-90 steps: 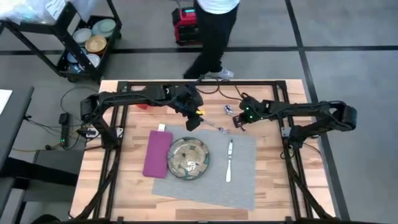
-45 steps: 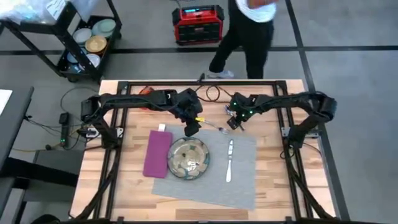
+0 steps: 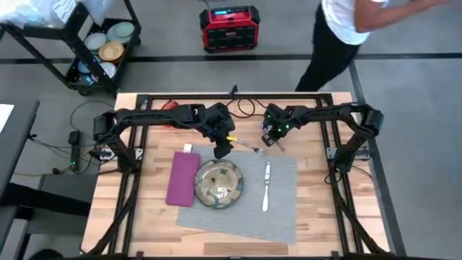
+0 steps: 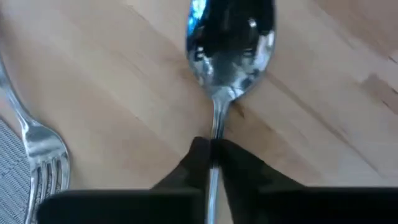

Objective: Set table place
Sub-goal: Put the silver spoon to the right of the silver table knife on the table mat

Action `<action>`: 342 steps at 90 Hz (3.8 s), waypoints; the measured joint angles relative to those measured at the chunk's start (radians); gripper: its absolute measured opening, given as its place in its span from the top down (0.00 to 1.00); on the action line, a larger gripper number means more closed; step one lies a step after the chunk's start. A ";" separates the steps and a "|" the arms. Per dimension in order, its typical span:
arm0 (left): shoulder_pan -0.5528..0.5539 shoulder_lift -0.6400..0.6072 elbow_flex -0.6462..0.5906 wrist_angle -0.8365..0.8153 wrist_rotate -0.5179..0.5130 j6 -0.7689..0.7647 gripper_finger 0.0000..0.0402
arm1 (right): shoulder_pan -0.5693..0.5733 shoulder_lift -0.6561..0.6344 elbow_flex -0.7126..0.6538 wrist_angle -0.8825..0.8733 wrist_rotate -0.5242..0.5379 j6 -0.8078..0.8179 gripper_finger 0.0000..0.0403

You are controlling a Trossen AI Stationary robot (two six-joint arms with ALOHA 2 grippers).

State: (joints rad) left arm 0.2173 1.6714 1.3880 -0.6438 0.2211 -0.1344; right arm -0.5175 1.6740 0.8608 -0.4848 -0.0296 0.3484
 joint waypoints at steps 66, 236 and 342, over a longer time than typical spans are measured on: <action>0.009 0.000 0.000 0.011 -0.001 0.023 0.63 | 0.453 -0.757 -0.215 -0.027 0.177 0.761 1.00; 0.045 -0.001 0.000 -0.023 0.001 0.018 0.63 | 1.187 -0.345 -0.384 0.366 0.421 1.616 0.99; 0.045 -0.001 0.000 -0.014 -0.001 0.016 0.63 | 1.104 -0.262 -0.392 0.464 0.201 1.407 1.00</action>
State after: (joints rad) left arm 0.2623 1.6707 1.3884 -0.6579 0.2203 -0.1181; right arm 0.5863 1.4124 0.4690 -0.0207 0.1710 1.7557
